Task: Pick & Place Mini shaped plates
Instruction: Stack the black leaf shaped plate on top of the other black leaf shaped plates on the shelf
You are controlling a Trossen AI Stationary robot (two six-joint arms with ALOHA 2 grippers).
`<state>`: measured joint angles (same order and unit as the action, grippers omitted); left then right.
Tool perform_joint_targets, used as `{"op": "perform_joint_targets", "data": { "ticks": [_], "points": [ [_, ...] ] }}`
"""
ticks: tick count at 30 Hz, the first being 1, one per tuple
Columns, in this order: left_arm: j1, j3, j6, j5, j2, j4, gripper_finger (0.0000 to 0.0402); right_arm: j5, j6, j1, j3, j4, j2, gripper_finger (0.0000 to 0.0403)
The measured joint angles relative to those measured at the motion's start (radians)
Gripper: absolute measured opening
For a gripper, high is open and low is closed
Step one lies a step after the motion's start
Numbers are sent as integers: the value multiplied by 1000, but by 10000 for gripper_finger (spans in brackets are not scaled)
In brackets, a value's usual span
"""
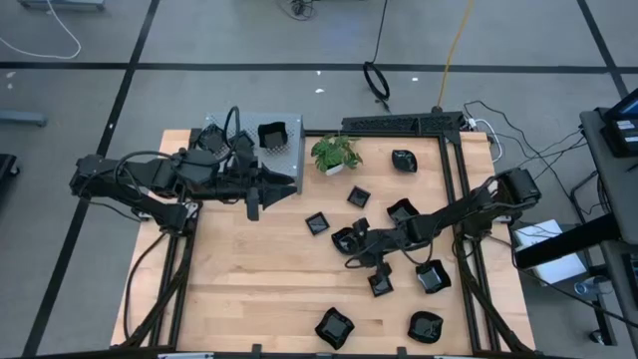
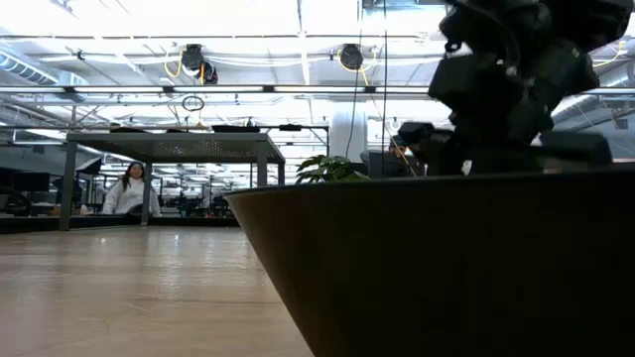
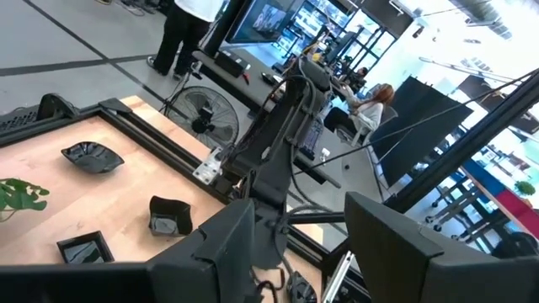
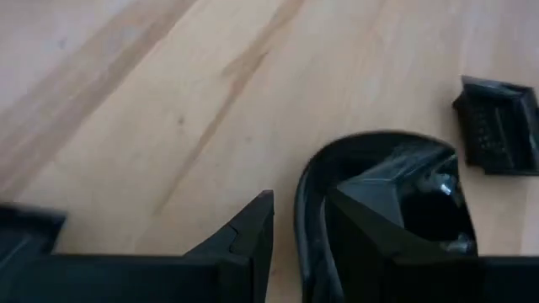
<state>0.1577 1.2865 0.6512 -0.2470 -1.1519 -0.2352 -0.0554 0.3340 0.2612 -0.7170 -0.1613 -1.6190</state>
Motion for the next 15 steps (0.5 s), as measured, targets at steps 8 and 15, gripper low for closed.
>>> {"op": "perform_joint_targets", "data": {
  "ticks": [8,15],
  "points": [
    [0,0,6,-21,0,0,191,-191,66,24,-2,-130,-109,100],
    [0,0,7,-24,0,0,191,-208,69,29,-2,-146,-123,72]
  ]
}}
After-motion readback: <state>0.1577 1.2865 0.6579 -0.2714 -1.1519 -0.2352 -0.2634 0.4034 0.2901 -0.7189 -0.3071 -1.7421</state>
